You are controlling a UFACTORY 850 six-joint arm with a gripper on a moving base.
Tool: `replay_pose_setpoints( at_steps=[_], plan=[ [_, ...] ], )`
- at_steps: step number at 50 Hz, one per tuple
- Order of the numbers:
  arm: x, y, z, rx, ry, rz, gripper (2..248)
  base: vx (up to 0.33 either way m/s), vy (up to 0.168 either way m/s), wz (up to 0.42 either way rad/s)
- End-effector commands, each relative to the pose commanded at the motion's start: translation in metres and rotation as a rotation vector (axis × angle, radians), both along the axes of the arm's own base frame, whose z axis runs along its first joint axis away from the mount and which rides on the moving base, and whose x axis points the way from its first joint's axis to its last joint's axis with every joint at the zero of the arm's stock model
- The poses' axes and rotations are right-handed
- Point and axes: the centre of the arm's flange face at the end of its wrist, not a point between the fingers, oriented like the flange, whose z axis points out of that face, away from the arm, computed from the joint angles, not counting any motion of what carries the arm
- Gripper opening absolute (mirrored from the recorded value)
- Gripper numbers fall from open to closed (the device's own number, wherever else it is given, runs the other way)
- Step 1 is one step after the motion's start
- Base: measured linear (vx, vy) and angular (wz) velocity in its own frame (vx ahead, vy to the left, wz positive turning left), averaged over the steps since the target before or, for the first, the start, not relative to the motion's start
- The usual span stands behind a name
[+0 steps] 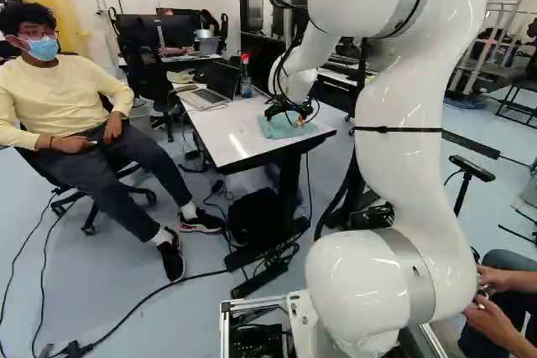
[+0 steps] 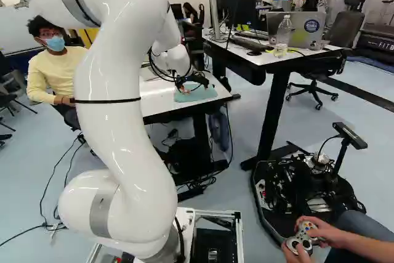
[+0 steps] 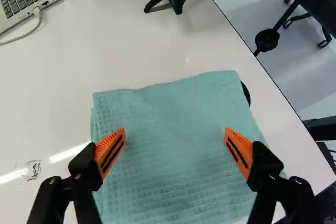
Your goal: Clean the table with the green towel
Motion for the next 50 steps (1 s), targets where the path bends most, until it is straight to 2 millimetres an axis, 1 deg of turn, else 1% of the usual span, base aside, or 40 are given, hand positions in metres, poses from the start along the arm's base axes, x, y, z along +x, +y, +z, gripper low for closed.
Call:
replay_pose_setpoints(
  at_steps=[34,35,40,41,45,46,50],
  plan=[
    [-0.0010,0.0000,-0.0008,-0.010,0.014,0.012,247,0.000,0.000,0.000],
    [-0.0010,0.0000,-0.0008,-0.010,0.014,0.012,236,0.000,0.000,0.000],
    [-0.0010,0.0000,-0.0008,-0.010,0.014,0.012,236,0.000,0.000,0.000],
    [-0.0010,0.0000,-0.0008,-0.010,0.014,0.012,222,0.000,0.000,0.000],
    [-0.0010,0.0000,-0.0008,-0.010,0.014,0.012,222,0.000,0.000,0.000],
    [-0.0010,0.0000,-0.0008,-0.010,0.014,0.012,210,0.000,0.000,0.000],
    [-0.0010,0.0000,-0.0008,-0.010,0.014,0.012,210,0.000,0.000,0.000]
  ],
)
